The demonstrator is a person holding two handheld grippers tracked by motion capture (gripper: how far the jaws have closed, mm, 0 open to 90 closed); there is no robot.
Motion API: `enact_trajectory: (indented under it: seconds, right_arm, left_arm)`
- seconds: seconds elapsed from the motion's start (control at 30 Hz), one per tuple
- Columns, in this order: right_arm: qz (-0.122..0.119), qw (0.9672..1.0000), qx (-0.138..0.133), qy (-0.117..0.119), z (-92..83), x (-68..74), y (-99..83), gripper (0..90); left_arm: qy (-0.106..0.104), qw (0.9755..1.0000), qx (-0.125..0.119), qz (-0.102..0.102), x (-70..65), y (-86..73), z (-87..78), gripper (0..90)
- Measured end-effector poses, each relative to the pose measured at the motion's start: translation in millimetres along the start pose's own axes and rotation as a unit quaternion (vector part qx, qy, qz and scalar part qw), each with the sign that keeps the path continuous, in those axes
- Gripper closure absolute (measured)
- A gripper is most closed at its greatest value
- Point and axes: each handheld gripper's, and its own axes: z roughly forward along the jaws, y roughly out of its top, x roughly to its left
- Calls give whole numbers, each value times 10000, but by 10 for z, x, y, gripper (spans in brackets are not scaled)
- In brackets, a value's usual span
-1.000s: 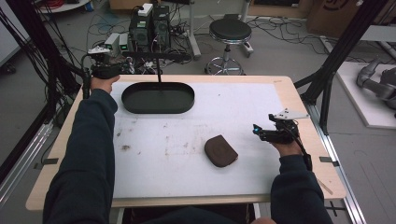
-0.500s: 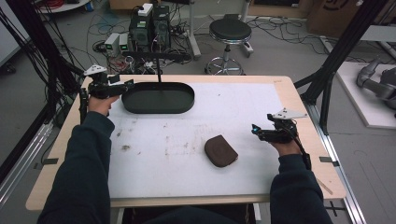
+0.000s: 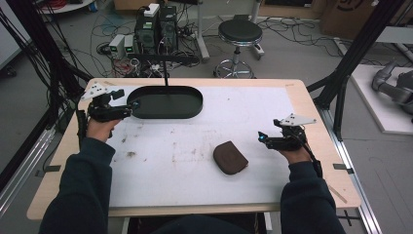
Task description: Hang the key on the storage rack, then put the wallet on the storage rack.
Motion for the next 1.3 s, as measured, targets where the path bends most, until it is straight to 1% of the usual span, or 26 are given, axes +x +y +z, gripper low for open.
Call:
enact_trajectory:
  seconds: [0.07,0.13,0.2,0.23,0.27,0.3,0.33,0.37,0.47,0.5,0.53,0.67,0.73,0.77,0.8,0.83,0.87,0.93,0.97,1.0,1.03,1.07,1.1,1.13,1.23,1.3]
  right_arm:
    - [-50,10000,13,79,1,22,0,206]
    - [-72,9999,21,140,5,44,-2,206]
    - [-73,9998,-26,205,3,77,-3,206]
    - [-73,9998,-26,205,3,77,-3,206]
    - [-61,9996,-41,279,-7,130,5,206]
    - [-61,9996,-41,279,-7,130,5,206]
    - [-44,9993,-87,375,-17,184,18,206]
    - [-36,9991,-100,422,-20,210,25,206]
    - [-74,9980,-130,609,7,302,62,206]
    - [-100,9978,-134,646,26,331,75,206]
    - [-123,9973,-95,720,52,366,85,206]
    - [-157,9960,8,882,126,474,91,206]
    - [-129,9952,58,968,155,520,84,206]
    - [-105,9947,101,1022,172,541,77,207]
    - [-99,9939,169,1082,192,558,70,207]
    - [-61,9929,316,1144,217,596,57,207]
    - [-68,9918,377,1216,242,640,39,207]
    - [-118,9897,504,1338,290,723,13,207]
    - [-118,9897,504,1338,290,723,13,207]
    - [-196,9879,663,1389,370,804,-9,207]
    - [-196,9879,663,1389,370,804,-9,207]
    - [-213,9878,796,1320,437,841,-27,207]
    - [-213,9878,796,1320,437,841,-27,207]
    - [-157,9876,902,1273,481,843,-40,195]
    - [-92,9876,914,1269,499,838,-53,180]
    - [57,9866,934,1337,522,826,-80,181]
  left_arm:
    - [-23,10000,4,57,-43,-31,-40,168]
    - [-46,10000,-25,71,-84,-68,-76,168]
    - [-35,9999,-25,95,-124,-109,-104,168]
    - [-35,9999,-25,95,-124,-109,-104,168]
    - [-3,9999,11,160,-159,-152,-128,168]
    - [-3,9999,11,160,-159,-152,-128,168]
    - [-21,9999,6,152,-178,-205,-151,168]
    - [-32,9999,-7,143,-184,-232,-159,168]
    - [-34,9999,-22,98,-193,-305,-183,168]
    - [-34,9999,-22,98,-193,-305,-183,168]
    - [-8,9999,-9,112,-206,-343,-198,168]
    - [57,9998,103,175,-240,-377,-237,168]
    - [80,9998,72,167,-247,-391,-253,168]
    - [104,9998,73,132,-251,-422,-267,169]
    - [104,9998,73,132,-251,-422,-267,169]
    - [107,9998,106,115,-249,-440,-262,169]
    - [111,9998,149,83,-241,-459,-252,169]
    - [107,9998,165,81,-234,-469,-242,169]
    - [125,9997,197,65,-231,-478,-230,169]
    - [129,9996,249,83,-225,-490,-219,170]
    - [140,9995,262,58,-225,-498,-213,170]
    - [115,9995,308,43,-221,-519,-203,171]
    - [115,9995,308,43,-221,-519,-203,171]
    - [112,9993,352,45,-218,-529,-201,172]
    - [122,9993,352,35,-222,-534,-205,173]
    - [128,9993,349,38,-223,-539,-210,175]
